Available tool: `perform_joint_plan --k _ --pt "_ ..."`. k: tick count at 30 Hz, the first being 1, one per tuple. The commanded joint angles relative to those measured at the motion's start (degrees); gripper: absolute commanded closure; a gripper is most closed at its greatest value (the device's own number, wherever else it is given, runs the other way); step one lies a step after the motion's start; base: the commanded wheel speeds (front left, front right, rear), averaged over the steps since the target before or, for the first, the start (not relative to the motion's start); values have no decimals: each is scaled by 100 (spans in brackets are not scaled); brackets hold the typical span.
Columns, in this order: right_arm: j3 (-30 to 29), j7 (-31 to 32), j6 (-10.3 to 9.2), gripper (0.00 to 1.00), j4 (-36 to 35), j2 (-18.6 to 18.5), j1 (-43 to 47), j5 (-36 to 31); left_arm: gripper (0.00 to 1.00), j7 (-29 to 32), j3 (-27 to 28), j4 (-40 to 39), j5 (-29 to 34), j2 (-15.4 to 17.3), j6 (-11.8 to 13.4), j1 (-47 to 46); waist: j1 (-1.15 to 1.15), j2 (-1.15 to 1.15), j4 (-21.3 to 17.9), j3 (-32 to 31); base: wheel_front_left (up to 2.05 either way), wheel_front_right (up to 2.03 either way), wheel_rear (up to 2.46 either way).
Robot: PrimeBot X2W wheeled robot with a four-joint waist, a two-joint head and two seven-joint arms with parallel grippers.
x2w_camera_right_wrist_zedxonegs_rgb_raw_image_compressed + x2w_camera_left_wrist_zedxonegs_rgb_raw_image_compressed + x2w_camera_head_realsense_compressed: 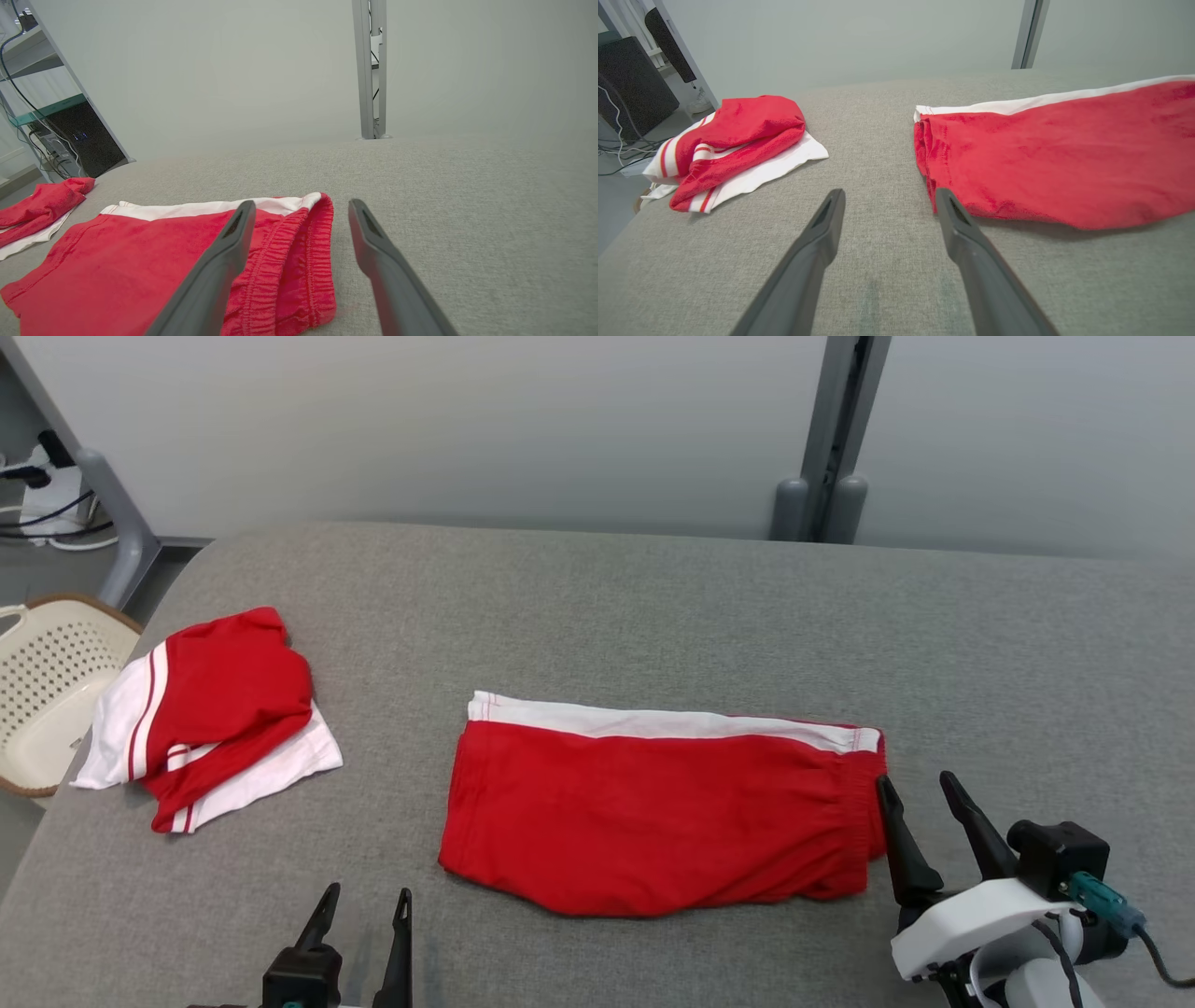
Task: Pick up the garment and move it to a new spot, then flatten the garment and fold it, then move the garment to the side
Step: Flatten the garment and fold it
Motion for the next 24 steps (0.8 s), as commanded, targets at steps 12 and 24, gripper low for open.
perform_joint_plan --k 12,24 --pt "-177 2 0 0 742 -37 -296 58 0 -7 62 39 75 -103 -194 -297 0 0 411 555 0 0 0" --pt "569 10 1 0 1345 -25 -350 477 0 -7 10 67 127 -139 -347 -432 0 0 279 660 0 0 0"
